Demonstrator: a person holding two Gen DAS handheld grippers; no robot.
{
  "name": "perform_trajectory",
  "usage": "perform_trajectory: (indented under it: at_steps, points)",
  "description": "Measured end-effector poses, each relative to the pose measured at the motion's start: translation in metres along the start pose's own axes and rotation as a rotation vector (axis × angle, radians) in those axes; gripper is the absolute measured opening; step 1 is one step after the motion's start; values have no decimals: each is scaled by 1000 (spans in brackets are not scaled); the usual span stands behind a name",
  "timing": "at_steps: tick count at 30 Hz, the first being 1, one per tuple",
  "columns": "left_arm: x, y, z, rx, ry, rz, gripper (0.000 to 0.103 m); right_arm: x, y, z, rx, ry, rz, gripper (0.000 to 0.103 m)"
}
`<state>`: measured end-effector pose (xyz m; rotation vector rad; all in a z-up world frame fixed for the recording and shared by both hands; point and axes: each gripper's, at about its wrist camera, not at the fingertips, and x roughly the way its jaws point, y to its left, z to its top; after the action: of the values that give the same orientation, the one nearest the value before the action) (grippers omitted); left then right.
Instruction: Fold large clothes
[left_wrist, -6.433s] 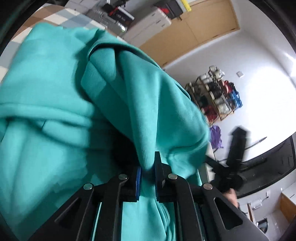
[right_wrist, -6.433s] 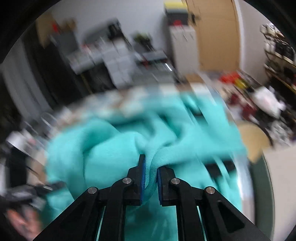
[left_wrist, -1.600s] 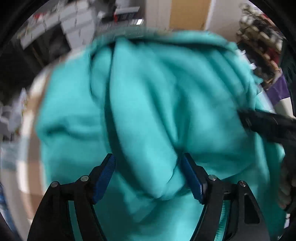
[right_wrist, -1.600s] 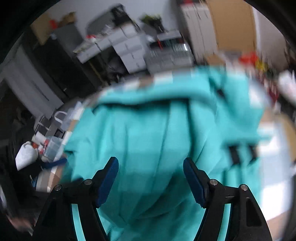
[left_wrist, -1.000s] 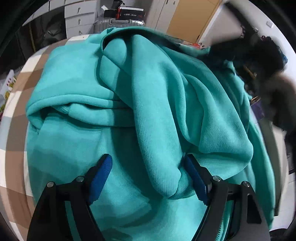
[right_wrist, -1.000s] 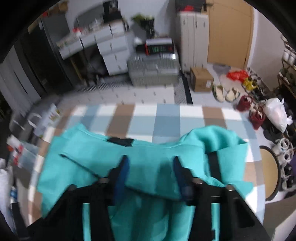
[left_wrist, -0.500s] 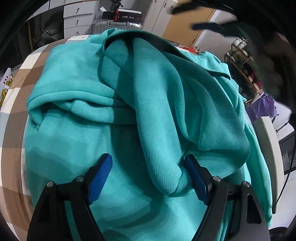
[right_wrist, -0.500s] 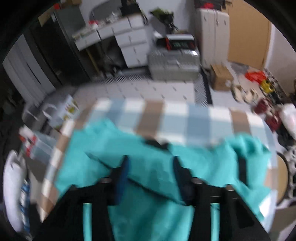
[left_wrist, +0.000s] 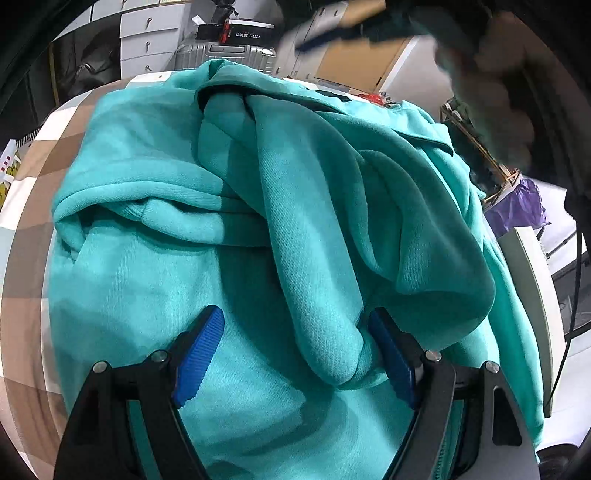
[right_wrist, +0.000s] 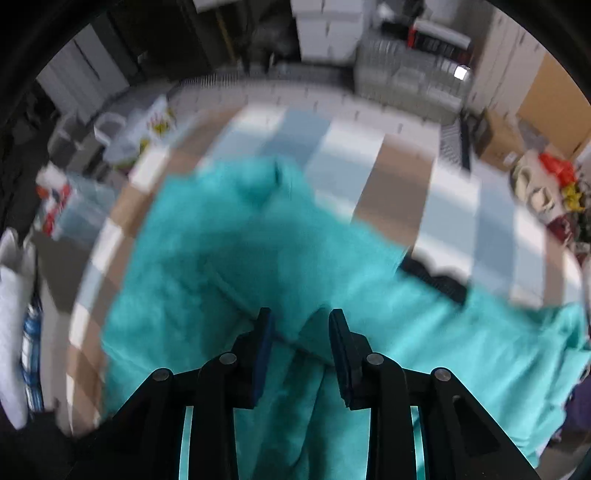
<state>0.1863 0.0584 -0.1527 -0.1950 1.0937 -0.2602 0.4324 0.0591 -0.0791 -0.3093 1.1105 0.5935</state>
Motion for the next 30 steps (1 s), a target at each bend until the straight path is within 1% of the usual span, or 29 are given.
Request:
perform_trajectory:
  at_steps: [1,2,3,4,5,6,7,8,9,10,11,12,13,15,16,17,18,19,20,22,23,24,25,26,27,28,29,30]
  points:
    - [0,0,2,1,-1,-1,77,-13,5,7,-1,-78,-25,34]
    - [0,1,2,3,-2,-2,77,-14,7,10,3,-113,-19,45]
    - [-1,1,1,5,-3,-4,77,-12,11,12,11,-135,7,51]
    - [-2,1,0,6,-3,-5,77,-2,15,14,18,-121,33,50]
    - [-3,1,0,8,-1,-8,77,19,18,13,18,-57,44,48]
    - [-3,1,-2,6,1,-11,77,40,19,10,12,24,34,47]
    - [-4,2,-2,7,-2,-18,77,67,24,2,0,143,23,49]
    - [-4,2,-1,4,6,-22,77,71,35,-7,-82,124,-34,48]
    - [-4,3,0,3,6,-26,77,63,45,-11,-167,102,-64,50]
    - [-4,3,0,5,5,-25,77,58,45,-14,-182,119,-57,50]
    - [-4,1,0,9,6,-19,77,46,35,-17,-156,133,-12,50]
    - [-4,0,0,11,7,-10,77,32,22,-18,-115,127,46,46]
    - [-4,0,0,9,7,-5,77,14,7,-18,-70,91,88,45]
    - [-4,-2,1,2,4,9,77,-22,-22,-21,3,0,47,47]
    - [-5,-4,1,0,5,17,77,-41,-36,-24,11,-59,-3,47]
    - [-5,-5,1,-3,7,24,77,-58,-49,-30,7,-112,-86,48]
    - [-6,-7,1,-1,11,34,77,-65,-63,-36,16,-129,-156,50]
    - [-7,-8,2,13,15,44,77,-62,-77,-44,30,-93,-207,51]
    - [-12,-13,4,59,11,61,77,-52,-88,-56,45,-37,-235,51]
    - [-27,-19,10,132,-34,110,77,-9,-110,-88,69,163,-251,49]
    - [-39,-22,14,164,-67,134,77,-4,-105,-97,39,143,-249,49]
    - [-48,-24,17,181,-85,147,77,-13,-93,-106,-35,63,-272,52]
    - [-58,-25,22,185,-116,149,77,-18,-84,-113,-81,62,-280,52]
    - [-68,-24,28,162,-163,134,77,-27,-78,-118,-102,45,-287,52]
    - [-72,-22,32,129,-199,114,77,-39,-73,-121,-105,30,-276,52]
    - [-72,-20,38,83,-224,68,77,-51,-71,-122,-88,-2,-245,52]
    - [-66,-20,43,65,-214,40,77,-66,-68,-122,-44,-48,-164,49]
    - [-55,-21,47,56,-185,31,77,-79,-66,-123,7,-94,-75,48]
